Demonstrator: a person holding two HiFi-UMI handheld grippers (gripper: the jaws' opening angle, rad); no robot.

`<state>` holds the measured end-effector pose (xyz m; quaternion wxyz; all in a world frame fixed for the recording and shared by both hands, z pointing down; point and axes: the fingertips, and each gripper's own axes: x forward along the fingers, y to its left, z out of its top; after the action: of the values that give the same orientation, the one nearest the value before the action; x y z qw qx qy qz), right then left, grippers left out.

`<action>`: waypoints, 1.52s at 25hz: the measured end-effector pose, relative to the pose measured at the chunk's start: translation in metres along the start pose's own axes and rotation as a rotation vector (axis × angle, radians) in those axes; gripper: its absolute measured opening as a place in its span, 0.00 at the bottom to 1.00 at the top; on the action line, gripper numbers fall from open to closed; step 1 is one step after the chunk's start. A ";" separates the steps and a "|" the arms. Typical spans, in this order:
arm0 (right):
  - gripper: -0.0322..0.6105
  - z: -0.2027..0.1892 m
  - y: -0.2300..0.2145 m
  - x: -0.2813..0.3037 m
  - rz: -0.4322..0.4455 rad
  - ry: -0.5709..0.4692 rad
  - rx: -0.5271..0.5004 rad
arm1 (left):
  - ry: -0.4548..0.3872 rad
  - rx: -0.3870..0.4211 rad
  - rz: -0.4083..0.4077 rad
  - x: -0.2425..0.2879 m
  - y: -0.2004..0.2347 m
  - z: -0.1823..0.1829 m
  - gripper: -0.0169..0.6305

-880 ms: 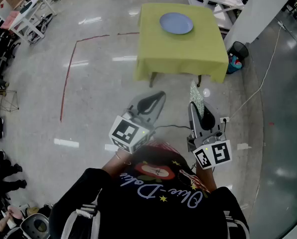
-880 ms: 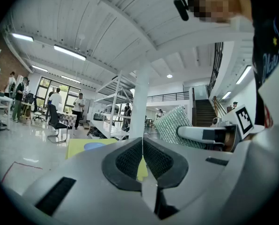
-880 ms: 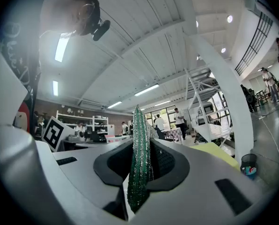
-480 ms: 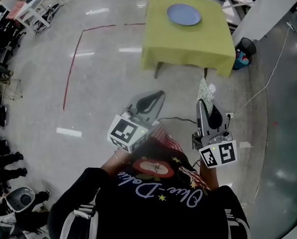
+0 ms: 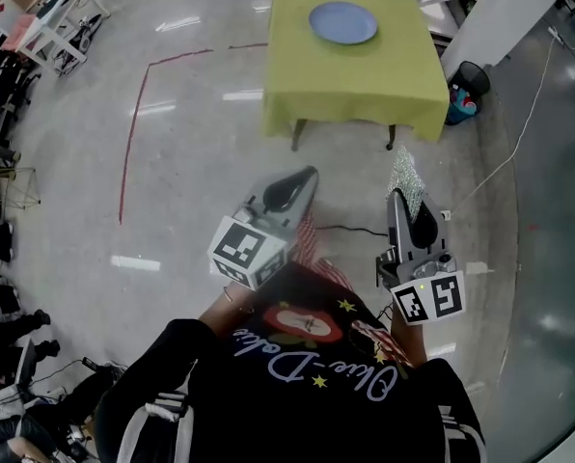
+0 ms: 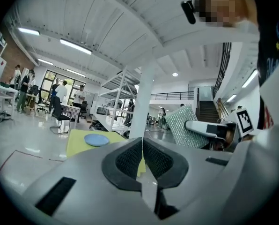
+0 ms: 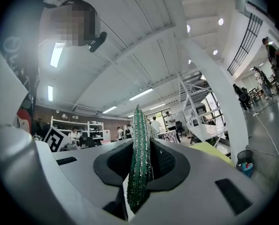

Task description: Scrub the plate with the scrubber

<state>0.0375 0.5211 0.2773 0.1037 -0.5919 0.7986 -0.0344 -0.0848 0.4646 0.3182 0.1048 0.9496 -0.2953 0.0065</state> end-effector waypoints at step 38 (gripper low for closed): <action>0.15 0.001 -0.090 0.271 -0.145 0.082 -0.048 | 0.022 -0.078 -0.184 0.198 0.225 0.055 0.04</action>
<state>0.0467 0.2363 0.2586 0.0541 -0.6485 0.7578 -0.0467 -0.0503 0.1616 0.3235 0.1452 0.9678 -0.2057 -0.0044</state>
